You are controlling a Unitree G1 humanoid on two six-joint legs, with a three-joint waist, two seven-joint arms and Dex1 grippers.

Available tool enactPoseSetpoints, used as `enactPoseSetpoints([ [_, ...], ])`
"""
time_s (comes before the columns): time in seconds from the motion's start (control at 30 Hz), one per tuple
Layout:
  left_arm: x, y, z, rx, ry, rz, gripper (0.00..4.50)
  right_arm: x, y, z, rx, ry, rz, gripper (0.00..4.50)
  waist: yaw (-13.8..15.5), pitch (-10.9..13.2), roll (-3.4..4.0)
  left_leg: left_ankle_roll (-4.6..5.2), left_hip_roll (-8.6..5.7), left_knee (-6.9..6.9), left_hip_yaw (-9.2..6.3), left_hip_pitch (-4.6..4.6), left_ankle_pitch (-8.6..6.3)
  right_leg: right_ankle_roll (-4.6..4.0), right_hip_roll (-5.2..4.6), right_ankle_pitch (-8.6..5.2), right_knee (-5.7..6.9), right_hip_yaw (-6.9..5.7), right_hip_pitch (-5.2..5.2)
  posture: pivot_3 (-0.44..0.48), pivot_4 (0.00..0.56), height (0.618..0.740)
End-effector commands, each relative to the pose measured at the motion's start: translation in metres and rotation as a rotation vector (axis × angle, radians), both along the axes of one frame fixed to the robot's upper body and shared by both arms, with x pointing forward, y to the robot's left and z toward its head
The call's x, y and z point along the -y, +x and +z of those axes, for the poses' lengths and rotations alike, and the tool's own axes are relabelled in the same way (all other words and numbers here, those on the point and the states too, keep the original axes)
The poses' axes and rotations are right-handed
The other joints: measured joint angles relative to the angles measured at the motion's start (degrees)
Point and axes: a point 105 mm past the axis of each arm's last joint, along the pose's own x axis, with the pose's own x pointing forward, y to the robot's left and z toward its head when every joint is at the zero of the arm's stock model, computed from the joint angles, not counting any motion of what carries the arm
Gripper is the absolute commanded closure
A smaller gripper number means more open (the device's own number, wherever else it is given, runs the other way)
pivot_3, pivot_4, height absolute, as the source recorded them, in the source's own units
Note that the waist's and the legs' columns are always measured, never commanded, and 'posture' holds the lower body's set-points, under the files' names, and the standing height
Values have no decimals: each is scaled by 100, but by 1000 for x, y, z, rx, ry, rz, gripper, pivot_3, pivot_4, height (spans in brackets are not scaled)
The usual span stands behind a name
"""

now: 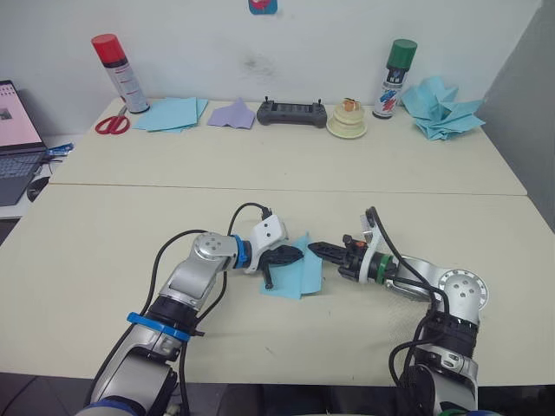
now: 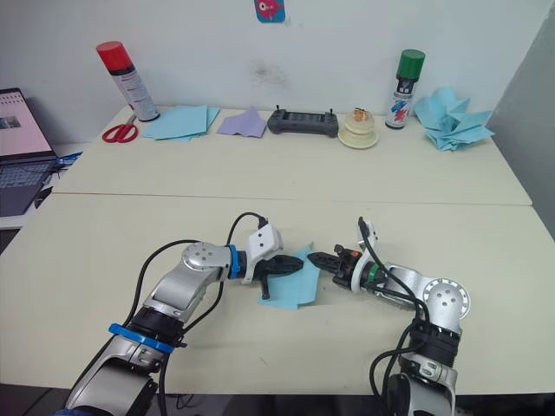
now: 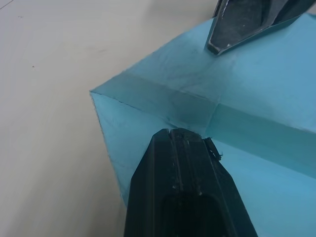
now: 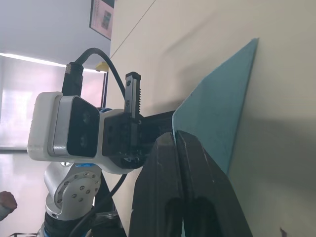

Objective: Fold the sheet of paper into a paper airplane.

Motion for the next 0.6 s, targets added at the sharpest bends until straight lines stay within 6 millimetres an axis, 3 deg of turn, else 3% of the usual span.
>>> enactPoseSetpoints([
  [0.03,-5,-2,-10,-29,21,24,4500,-14,2,15,54,49,45,4470,-1,0,0,0,0,0,0,0,0,0,0,0,0,0,0,0,150,740],
  [0.3,-20,-2,-9,-32,31,62,4500,-21,5,8,43,40,49,4470,-8,0,1,0,2,-2,0,0,0,0,1,0,0,0,-1,0,150,740],
  [0.43,-37,0,-12,-30,80,96,4500,-23,6,9,50,57,49,3570,-33,0,1,0,4,-3,-1,1,0,0,3,0,0,-1,-2,0,150,740],
  [0.5,-40,1,-12,-25,89,103,4500,-23,8,12,54,72,40,2857,-37,0,1,0,4,-3,-1,2,0,0,3,0,0,-1,-2,0,150,740],
  [0.6,-39,-3,-17,-31,88,94,4500,-23,10,18,58,114,35,2857,-38,0,1,0,4,-3,0,2,0,0,3,0,1,0,-2,0,150,740],
])
